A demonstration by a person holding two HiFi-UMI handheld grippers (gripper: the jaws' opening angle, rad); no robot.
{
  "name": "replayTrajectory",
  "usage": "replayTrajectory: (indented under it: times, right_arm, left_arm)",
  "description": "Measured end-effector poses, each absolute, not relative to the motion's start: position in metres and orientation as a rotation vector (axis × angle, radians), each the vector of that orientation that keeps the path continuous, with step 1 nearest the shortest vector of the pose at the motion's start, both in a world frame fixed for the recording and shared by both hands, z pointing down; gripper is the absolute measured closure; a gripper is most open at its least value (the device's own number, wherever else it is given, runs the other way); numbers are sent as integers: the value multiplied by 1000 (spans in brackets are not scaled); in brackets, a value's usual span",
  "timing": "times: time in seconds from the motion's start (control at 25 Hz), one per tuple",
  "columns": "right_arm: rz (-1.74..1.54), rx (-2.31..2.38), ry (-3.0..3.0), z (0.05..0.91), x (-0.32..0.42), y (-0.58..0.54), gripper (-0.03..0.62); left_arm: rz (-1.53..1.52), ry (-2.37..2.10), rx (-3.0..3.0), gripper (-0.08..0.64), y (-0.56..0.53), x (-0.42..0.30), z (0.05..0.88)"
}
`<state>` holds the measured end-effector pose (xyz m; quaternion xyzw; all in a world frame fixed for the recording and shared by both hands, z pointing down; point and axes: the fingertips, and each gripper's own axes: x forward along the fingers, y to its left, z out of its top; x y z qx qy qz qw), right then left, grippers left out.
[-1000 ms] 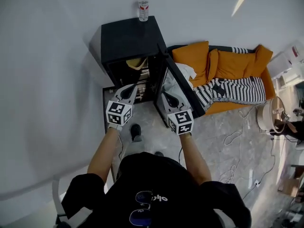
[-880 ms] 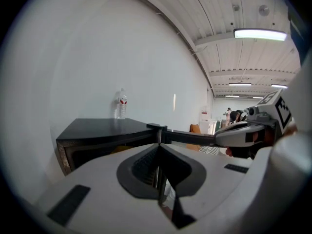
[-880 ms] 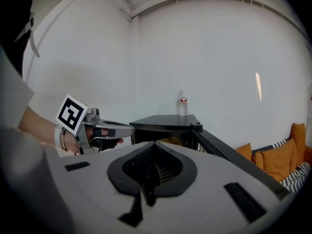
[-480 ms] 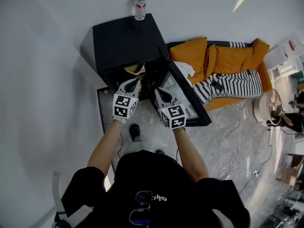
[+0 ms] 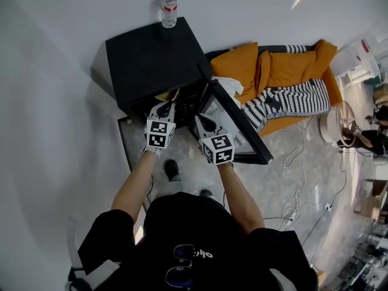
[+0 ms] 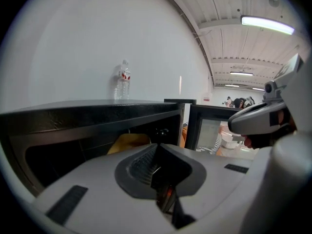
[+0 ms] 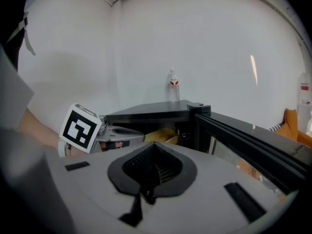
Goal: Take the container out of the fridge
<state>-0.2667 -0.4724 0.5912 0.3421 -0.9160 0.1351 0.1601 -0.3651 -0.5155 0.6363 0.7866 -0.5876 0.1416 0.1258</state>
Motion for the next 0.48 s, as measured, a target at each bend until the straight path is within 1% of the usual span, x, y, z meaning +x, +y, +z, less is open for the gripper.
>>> replayTrajectory:
  times: [0.2, 0.36, 0.48]
  right_arm:
    - [410, 1024, -2581, 602, -261, -475, 586]
    - [468, 1079, -2560, 612, -256, -481, 586]
    - [475, 1111, -2546, 615, -251, -482, 586]
  left_arm:
    - [465, -1676, 2311, 546, -529, -355, 645]
    - [538, -1627, 2314, 503, -541, -353, 662]
    - [598, -1612, 2319, 499, -549, -350, 667]
